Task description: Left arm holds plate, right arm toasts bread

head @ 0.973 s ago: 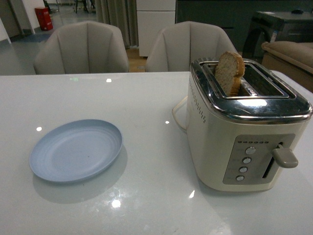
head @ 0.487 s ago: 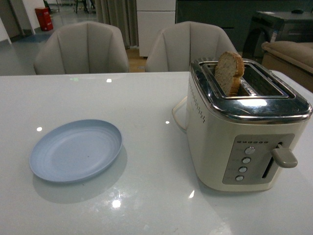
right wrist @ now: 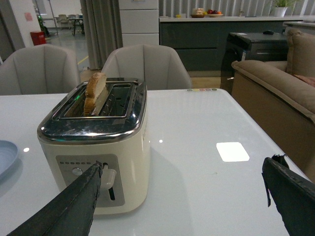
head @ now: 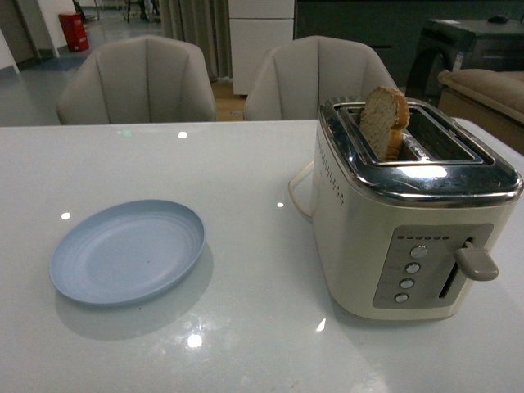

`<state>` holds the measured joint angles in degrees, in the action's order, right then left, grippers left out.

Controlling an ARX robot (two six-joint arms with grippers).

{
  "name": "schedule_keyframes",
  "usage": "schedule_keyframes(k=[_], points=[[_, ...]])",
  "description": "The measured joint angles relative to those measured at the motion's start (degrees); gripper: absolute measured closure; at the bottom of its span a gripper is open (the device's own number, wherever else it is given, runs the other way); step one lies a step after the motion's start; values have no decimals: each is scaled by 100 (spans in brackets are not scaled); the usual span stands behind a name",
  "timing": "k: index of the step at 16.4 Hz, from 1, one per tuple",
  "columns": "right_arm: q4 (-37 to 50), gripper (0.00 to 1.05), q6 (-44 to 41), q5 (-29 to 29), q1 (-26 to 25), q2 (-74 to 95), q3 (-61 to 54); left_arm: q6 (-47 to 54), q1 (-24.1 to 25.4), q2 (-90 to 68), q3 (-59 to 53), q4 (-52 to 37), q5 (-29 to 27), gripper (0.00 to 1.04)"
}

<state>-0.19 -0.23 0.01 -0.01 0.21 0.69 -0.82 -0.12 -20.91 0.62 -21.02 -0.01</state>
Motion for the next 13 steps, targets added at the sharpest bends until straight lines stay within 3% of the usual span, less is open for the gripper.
schedule_keyframes(k=[9,10,13], points=[[-2,6,0,0,0,0,0,0,0,1117,0,1121,0,103],[-2,6,2,2,0,0,0,0,0,1746,2,2074,15,103],[-2,6,0,-4,0,2,0,0,0,2037,2,2144,-4,103]])
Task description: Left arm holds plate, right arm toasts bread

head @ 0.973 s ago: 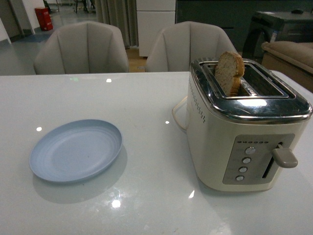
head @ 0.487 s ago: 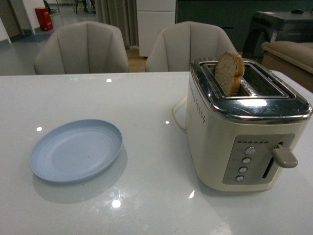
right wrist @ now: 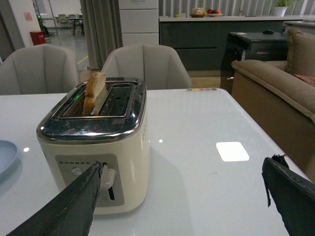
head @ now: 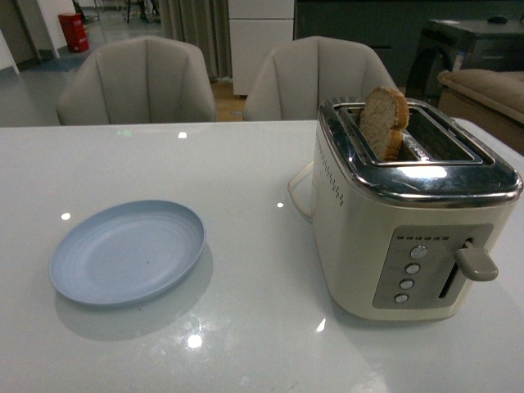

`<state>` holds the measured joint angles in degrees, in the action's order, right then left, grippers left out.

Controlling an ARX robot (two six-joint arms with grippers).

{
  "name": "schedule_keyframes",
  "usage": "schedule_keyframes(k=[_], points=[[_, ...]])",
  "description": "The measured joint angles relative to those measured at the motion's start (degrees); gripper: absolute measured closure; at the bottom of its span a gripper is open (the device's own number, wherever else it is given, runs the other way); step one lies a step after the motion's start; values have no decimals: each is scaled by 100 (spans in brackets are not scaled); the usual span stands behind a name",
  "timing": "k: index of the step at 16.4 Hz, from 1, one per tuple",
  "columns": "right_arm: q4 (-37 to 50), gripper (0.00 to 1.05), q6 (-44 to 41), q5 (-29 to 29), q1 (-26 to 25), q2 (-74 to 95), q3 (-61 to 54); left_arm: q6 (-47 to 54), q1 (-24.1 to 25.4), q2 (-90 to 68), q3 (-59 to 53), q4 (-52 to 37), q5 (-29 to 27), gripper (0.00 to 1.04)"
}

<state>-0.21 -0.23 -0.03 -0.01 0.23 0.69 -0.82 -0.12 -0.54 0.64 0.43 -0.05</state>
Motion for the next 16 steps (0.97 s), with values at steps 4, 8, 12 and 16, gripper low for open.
schedule_keyframes(k=[4,8,12,16], points=[[0,6,0,2,0,0,0,0,0,0,0,-22,7,85],[2,6,0,2,0,0,0,0,0,0,0,-22,4,38],[2,6,0,2,0,0,0,4,0,0,0,-22,7,7],[2,6,0,2,0,0,0,4,0,0,0,-22,4,7]])
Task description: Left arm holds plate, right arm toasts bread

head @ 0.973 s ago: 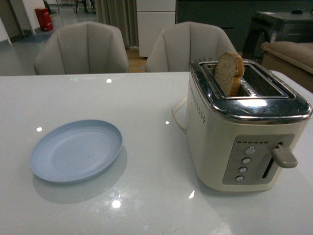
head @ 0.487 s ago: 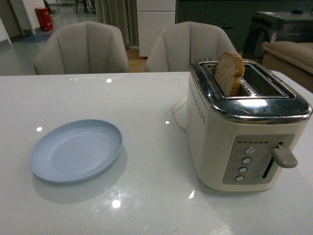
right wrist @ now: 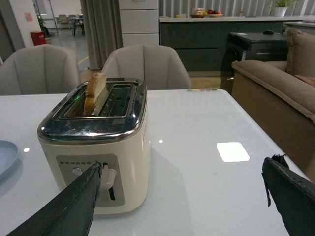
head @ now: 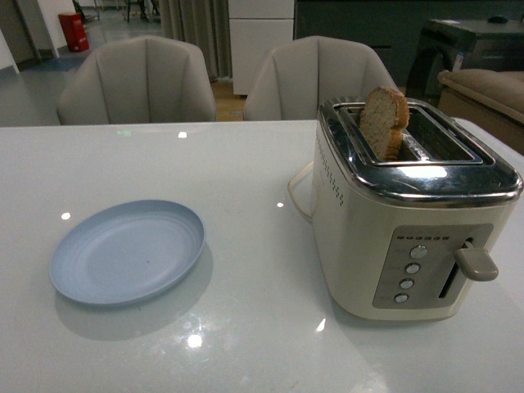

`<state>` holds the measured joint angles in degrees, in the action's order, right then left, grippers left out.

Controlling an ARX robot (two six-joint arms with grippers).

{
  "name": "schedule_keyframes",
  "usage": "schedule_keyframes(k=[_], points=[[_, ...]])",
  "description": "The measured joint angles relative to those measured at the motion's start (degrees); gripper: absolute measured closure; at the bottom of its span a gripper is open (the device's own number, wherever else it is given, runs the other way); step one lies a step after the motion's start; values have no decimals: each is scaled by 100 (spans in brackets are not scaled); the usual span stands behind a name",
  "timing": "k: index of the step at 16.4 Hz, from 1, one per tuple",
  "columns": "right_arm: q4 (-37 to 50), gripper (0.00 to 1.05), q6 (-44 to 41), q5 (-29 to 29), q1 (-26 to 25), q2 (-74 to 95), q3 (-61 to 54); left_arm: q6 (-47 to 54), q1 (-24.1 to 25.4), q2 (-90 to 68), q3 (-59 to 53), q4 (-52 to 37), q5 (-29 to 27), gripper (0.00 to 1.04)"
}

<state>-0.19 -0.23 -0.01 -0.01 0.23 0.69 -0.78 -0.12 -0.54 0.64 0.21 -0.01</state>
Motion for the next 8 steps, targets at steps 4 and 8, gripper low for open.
schedule_keyframes(k=[4,8], points=[[0,6,0,0,0,0,0,0,0,0,0,0,2,7],[0,6,0,0,0,0,0,0,0,0,0,0,0,7]])
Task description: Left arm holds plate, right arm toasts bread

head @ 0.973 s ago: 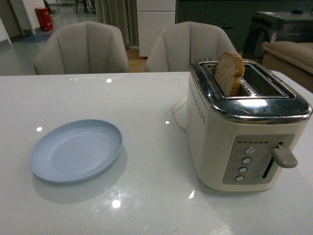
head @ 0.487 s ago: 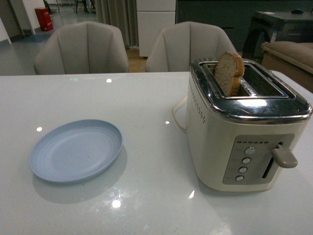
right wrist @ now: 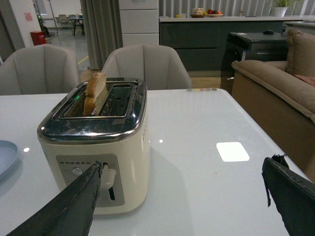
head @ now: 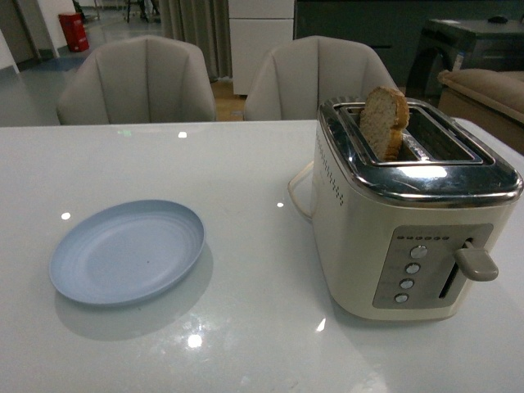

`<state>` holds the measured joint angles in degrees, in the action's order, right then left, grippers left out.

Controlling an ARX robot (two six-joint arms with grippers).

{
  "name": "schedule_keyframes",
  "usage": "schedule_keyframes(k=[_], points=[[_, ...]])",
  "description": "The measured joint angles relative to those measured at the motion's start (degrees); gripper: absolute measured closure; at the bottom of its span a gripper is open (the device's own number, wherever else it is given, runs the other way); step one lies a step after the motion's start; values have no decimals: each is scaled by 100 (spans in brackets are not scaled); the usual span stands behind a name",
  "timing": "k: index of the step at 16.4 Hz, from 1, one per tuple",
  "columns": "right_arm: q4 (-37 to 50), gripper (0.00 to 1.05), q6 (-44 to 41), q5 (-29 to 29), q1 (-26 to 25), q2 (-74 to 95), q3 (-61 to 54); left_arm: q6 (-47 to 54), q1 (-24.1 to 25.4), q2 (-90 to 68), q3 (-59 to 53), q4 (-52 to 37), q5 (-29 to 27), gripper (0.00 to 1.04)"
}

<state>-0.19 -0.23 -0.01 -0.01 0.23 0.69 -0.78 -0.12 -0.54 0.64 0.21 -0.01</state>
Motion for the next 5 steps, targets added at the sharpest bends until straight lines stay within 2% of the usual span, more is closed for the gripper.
schedule_keyframes(k=[5], points=[[0,6,0,0,0,0,0,0,0,0,0,0,0,7]])
